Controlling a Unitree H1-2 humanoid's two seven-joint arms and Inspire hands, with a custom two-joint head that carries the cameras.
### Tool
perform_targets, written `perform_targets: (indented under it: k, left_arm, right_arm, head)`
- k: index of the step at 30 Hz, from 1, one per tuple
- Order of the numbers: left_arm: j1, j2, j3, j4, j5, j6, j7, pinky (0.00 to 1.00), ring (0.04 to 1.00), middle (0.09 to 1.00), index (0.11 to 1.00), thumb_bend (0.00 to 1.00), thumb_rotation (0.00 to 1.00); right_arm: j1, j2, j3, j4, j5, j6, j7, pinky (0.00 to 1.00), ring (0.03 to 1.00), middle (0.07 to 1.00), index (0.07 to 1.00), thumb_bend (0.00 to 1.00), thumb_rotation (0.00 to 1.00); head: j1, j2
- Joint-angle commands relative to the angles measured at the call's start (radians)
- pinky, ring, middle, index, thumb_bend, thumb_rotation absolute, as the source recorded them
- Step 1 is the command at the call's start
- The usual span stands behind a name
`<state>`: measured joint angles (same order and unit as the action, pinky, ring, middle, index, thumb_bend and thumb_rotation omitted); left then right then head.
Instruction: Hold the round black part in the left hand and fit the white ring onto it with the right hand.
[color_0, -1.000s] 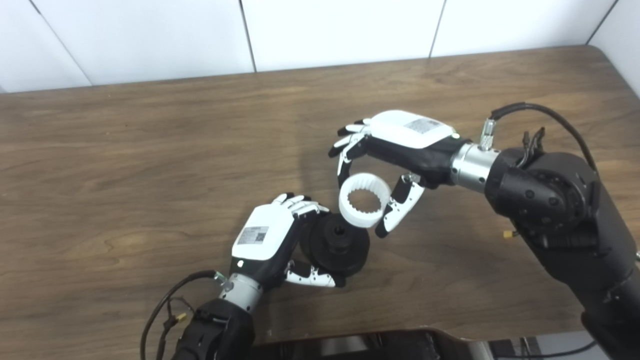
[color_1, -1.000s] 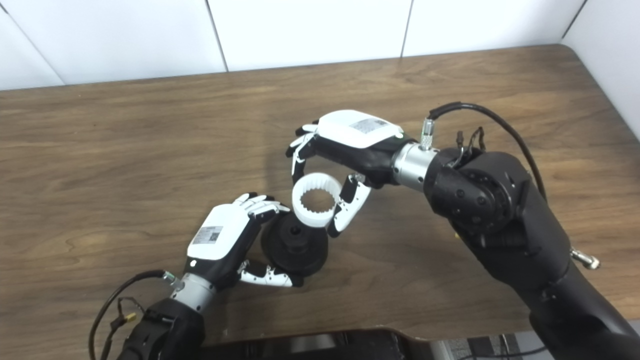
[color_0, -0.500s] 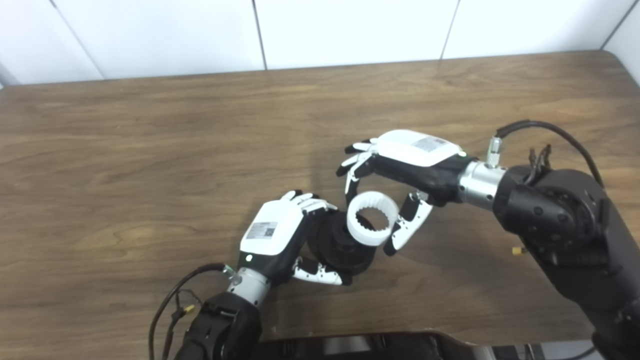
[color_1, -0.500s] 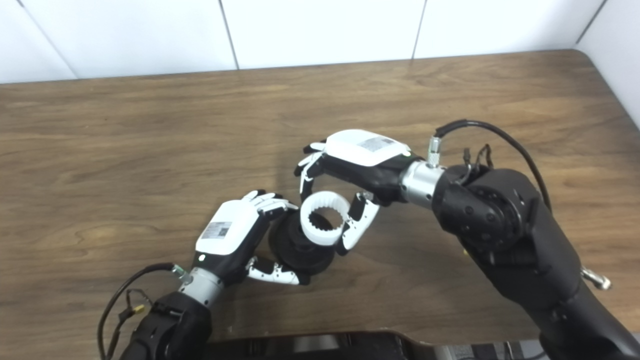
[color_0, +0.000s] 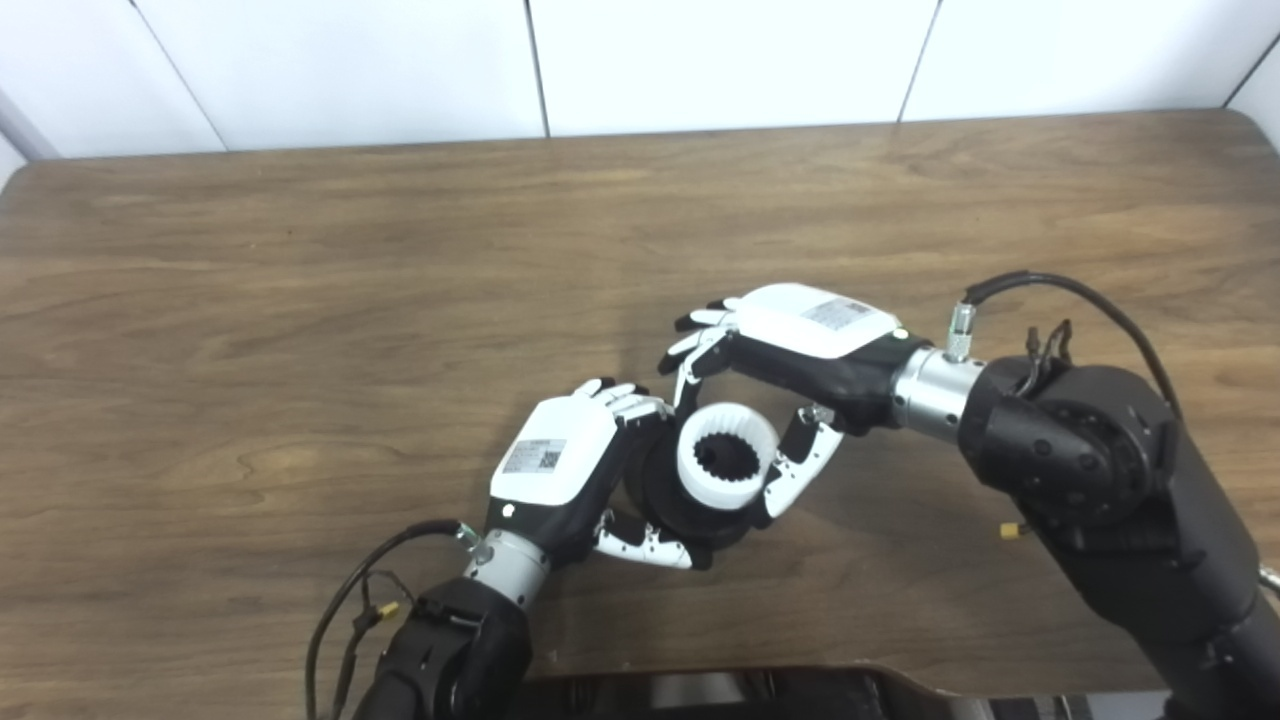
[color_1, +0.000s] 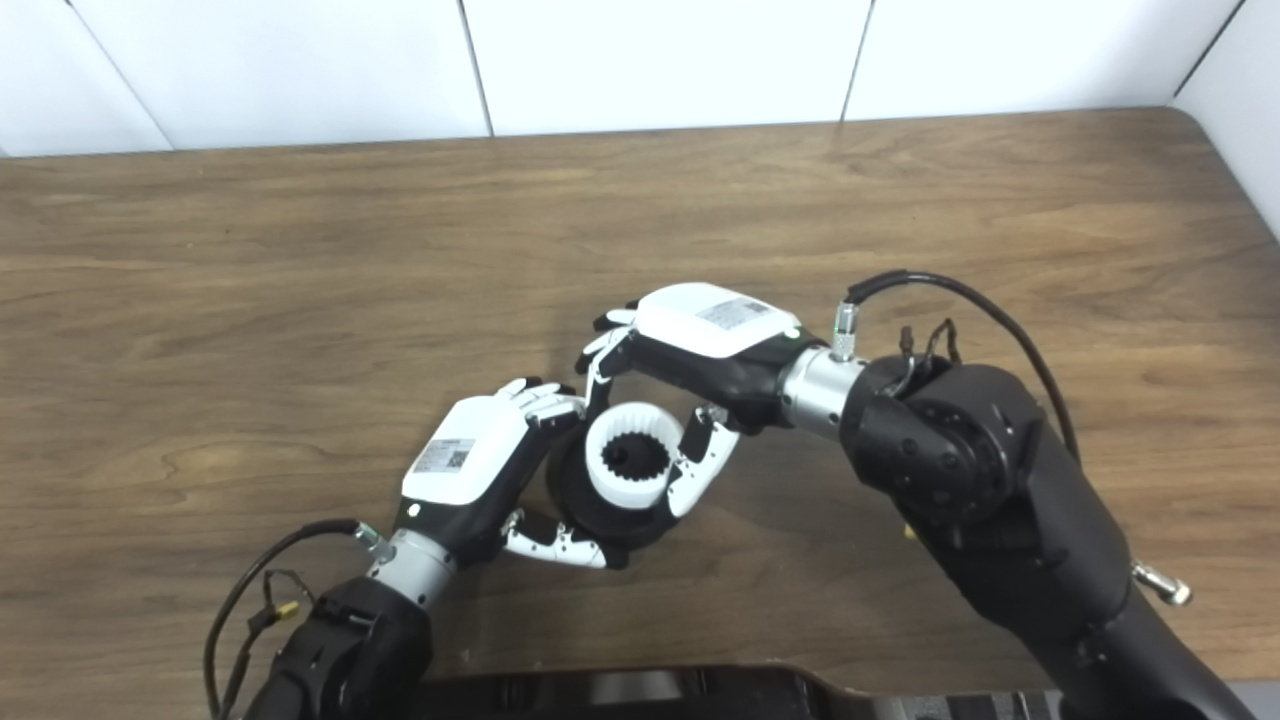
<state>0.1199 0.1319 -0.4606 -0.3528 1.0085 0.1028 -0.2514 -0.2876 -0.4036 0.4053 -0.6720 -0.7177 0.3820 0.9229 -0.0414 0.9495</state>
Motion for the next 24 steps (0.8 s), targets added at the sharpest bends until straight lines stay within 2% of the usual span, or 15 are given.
perform_targets:
  k: [1,15,24]
  left_arm:
    - [-0.003,-0.003,-0.005,-0.003,0.006,0.003,-0.01,0.95,0.872,0.793,0.487,0.52,0.06]
    - [0.005,-0.01,-0.021,-0.023,0.025,0.014,-0.02,0.94,0.869,0.794,0.487,0.52,0.07]
    - [0.002,-0.009,-0.021,-0.016,0.025,0.006,-0.003,0.93,0.869,0.791,0.487,0.52,0.07]
  right_arm:
    - [-0.022,0.006,-0.006,0.0,-0.007,-0.035,-0.039,1.0,0.958,0.849,0.482,0.53,0.14]
    - [-0.018,0.017,-0.008,0.045,-0.013,-0.07,-0.073,1.0,0.964,0.855,0.482,0.53,0.14]
    - [-0.018,0.024,0.005,0.052,-0.021,-0.089,-0.071,1.0,0.967,0.854,0.483,0.53,0.14]
  head:
    - [0.002,0.0]
    - [0.008,0.004]
    - [0.007,0.006]
